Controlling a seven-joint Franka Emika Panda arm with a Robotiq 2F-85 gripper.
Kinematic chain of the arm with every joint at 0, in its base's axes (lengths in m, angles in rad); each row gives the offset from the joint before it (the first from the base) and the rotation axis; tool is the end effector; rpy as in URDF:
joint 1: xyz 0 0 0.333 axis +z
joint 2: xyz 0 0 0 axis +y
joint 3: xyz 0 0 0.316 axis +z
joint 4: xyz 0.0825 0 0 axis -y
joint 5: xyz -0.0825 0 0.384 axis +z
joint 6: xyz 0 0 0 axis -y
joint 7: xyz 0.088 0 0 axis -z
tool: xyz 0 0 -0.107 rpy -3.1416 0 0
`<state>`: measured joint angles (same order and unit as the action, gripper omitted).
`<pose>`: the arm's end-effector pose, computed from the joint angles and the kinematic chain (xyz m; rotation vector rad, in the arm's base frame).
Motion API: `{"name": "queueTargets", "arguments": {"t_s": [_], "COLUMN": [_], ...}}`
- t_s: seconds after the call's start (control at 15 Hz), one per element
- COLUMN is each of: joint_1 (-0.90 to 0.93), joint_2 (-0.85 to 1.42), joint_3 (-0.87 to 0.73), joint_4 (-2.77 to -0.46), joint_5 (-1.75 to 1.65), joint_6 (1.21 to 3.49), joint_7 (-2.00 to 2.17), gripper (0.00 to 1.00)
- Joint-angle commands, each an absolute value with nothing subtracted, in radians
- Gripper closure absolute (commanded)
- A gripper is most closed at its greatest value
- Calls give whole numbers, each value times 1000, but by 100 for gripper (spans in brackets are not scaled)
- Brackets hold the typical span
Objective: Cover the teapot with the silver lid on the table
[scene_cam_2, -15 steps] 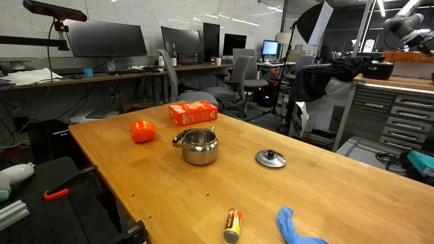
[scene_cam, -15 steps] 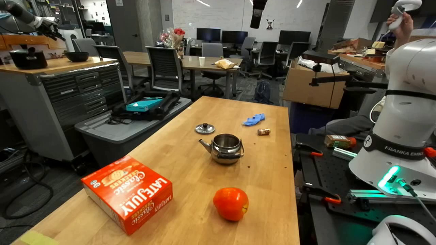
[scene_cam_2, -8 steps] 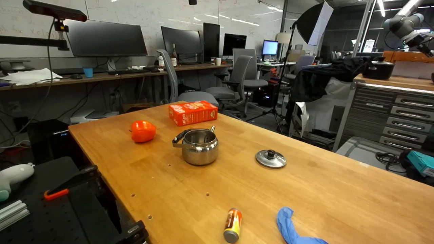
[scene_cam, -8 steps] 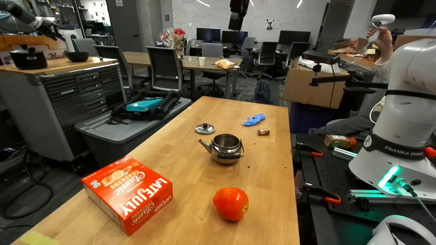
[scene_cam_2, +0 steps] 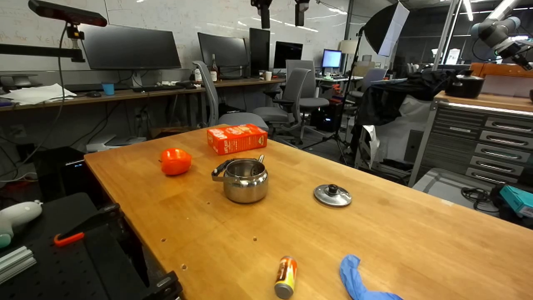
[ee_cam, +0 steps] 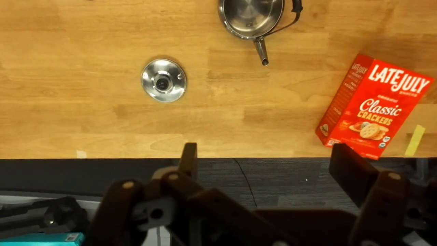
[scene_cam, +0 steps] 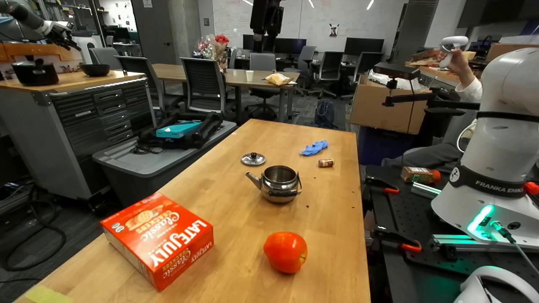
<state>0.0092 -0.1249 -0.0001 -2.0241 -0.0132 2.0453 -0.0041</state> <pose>0.5352 0.0041 0.5180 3.1213 0.0287 0.2285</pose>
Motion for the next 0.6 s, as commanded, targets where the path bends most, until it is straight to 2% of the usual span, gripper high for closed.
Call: {"name": "queueTargets", "arguments": {"t_s": [0.0,0.53], "joint_1": [-1,-24], "joint_2": [-6,153], "joint_3": [-7,-30], "joint_4": [-1901,-1800], "joint_5": [-6,-17], "joint_6": [2042,2074], "joint_7": [11,33], "gripper": [0,0]}}
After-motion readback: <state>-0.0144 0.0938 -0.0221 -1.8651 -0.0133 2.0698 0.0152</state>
